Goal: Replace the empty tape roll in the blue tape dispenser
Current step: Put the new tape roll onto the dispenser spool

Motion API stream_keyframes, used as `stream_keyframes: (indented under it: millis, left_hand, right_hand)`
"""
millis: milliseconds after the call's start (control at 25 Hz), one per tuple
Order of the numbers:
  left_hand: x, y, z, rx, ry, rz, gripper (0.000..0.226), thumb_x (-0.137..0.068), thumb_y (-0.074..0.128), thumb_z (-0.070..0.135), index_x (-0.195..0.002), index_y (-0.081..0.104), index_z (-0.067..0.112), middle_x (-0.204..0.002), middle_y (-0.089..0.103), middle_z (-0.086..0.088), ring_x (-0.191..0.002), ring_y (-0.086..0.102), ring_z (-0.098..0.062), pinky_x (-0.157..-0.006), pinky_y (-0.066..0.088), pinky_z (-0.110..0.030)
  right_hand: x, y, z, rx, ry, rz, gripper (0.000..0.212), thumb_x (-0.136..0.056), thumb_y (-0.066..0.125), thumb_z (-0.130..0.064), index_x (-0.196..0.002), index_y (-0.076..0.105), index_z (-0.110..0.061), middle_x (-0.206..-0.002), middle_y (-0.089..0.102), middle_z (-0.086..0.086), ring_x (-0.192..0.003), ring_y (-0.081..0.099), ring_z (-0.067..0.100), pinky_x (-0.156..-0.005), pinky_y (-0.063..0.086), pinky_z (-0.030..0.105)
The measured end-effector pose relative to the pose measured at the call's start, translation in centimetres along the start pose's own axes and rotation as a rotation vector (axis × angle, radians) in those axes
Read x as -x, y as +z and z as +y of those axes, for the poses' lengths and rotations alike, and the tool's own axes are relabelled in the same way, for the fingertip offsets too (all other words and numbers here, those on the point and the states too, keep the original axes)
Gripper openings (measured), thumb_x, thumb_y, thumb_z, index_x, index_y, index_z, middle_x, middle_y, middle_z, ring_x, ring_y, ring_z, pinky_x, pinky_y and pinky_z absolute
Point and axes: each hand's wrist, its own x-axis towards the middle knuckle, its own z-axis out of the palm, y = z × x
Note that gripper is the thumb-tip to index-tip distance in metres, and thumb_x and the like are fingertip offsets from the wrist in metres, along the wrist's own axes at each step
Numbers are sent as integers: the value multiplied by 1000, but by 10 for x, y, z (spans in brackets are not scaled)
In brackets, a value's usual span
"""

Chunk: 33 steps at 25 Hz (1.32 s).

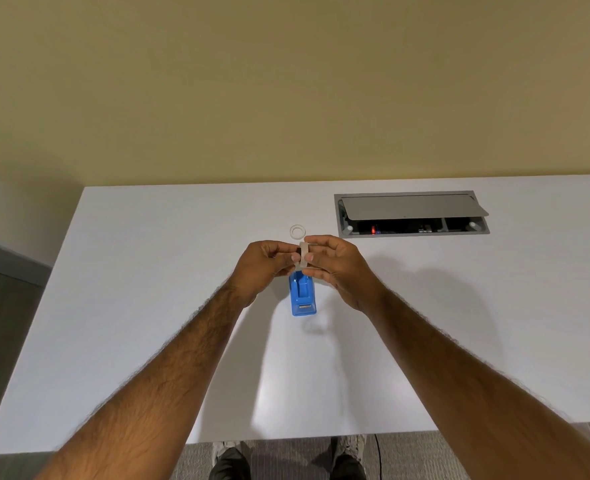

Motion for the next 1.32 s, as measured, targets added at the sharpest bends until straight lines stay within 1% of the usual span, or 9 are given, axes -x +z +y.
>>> stream_keyframes:
  millis: [200,320,520,640,800,920,1080,1200,1320]
  left_hand:
    - [1,4,1,58,-14,65,12,-91,68,2,-102,74,2,-88,75,-13,-75,71,-17,-74,61,-24]
    - [0,4,1,63,-26,84,16,-88,69,-3,-104,70,-2,-91,73,-18,-82,71,-25,-78,63,-28]
    - [-1,2,1,47,-15,94,19,-84,71,-6,-95,68,10,-84,71,-10,-86,69,-26,-92,59,-44]
    - [-1,2,-1,9,8,107,20,-82,72,-3,-94,69,13,-79,73,-1,-85,69,-22,-94,58,-48]
    - [-1,4,-4,-14,21,106,21,-82,73,-1,-96,69,14,-80,72,1,-86,69,-23,-96,57,-50]
    - [-1,3,-10,-26,23,89,23,-82,72,-5,-100,68,10,-75,73,8,-84,69,-19,-94,58,-46]
    - [2,6,-25,-113,38,99,25,-82,68,-4,-103,67,10,-79,74,8,-77,68,-9,-78,55,-27]
    - [2,12,-36,-198,46,116,24,-84,67,0,-104,68,14,-93,74,0,-87,69,-17,-82,55,-29]
    - [-3,13,-52,-284,50,130,28,-84,69,2,-108,69,16,-96,72,2,-92,68,-17,-87,54,-26]
  right_hand:
    - [-3,2,3,83,-38,9,38,-85,73,-14,-121,62,-14,-116,70,9,-103,70,24,-82,59,33]
    - [-4,3,3,107,-39,18,38,-85,72,-14,-122,61,-12,-114,71,9,-102,70,24,-83,60,35]
    - [-5,4,0,91,-34,18,36,-85,72,-15,-119,63,-12,-111,72,8,-98,72,22,-78,60,33]
    - [-5,4,-2,97,-30,19,35,-85,72,-14,-119,63,-12,-112,72,9,-99,71,23,-77,60,31]
    - [-3,3,-4,152,-11,9,37,-86,72,-14,-121,61,-12,-113,71,8,-100,71,23,-79,60,32]
    - [-5,1,-6,321,7,-11,45,-82,75,-12,-125,60,-13,-115,69,5,-100,70,22,-80,60,31]
    - [-9,2,5,763,-93,1,54,-73,77,-7,-125,61,-10,-119,67,6,-101,62,19,-86,49,23]
    - [-11,-2,15,976,-161,-38,51,-74,76,-11,-123,62,-12,-119,66,5,-97,57,13,-86,44,22]
    - [-17,-5,30,1088,-174,-55,45,-76,73,-16,-120,62,-16,-115,67,3,-96,60,15,-84,47,26]
